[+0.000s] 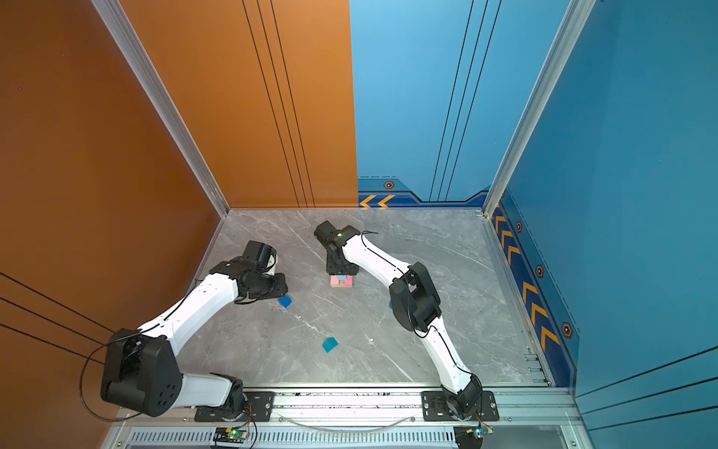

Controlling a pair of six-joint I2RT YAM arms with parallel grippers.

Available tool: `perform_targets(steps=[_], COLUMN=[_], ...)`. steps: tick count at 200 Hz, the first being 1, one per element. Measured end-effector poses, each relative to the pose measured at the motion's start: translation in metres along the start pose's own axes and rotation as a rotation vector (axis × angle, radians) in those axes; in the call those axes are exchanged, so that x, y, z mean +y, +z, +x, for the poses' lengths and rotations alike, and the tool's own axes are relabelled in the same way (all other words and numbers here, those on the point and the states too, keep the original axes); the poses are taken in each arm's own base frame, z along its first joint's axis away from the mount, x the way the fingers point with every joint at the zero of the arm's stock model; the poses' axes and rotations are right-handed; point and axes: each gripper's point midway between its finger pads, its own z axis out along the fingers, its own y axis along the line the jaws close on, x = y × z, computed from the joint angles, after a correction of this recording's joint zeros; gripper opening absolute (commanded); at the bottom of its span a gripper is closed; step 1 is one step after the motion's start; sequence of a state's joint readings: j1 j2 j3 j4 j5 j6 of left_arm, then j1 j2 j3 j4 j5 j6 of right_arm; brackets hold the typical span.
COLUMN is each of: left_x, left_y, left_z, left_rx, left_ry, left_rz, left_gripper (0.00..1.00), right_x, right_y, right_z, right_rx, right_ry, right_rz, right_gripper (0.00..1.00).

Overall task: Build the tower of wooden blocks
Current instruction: 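Lower the light blue cube onto the middle of the pink blocks, then open the right gripper and raise it off the light blue cube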

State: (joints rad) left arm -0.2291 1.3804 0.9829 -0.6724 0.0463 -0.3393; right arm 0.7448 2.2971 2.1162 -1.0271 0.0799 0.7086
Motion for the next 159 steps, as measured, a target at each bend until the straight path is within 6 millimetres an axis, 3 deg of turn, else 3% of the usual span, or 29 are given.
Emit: perform_targets(steps=[68,89,135,159], left_x=[-0.002,-0.008,-0.044,-0.069], left_y=[0.000,0.000,-0.002,0.005], left_z=[0.001,0.000,-0.010,-0.023], left_rx=[0.003,0.003,-0.016,-0.009], left_ry=[0.000,0.000,-0.005,-0.012], left_rz=[0.012,0.044,0.194,0.275], left_gripper=[0.45,0.45,0.42,0.38], right_x=[-0.001,-0.004,-0.020,-0.037], right_y=[-0.004,-0.013,-0.059,-0.069], right_z=[0.000,0.000,-0.009,-0.017], right_rx=[-0.007,-0.014,-0.068,-0.096], right_ry=[0.000,0.002,0.063,0.101], right_rz=[-0.006,-0.017,-0.153,-0.210], right_gripper=[0.46,0.44,0.34,0.27])
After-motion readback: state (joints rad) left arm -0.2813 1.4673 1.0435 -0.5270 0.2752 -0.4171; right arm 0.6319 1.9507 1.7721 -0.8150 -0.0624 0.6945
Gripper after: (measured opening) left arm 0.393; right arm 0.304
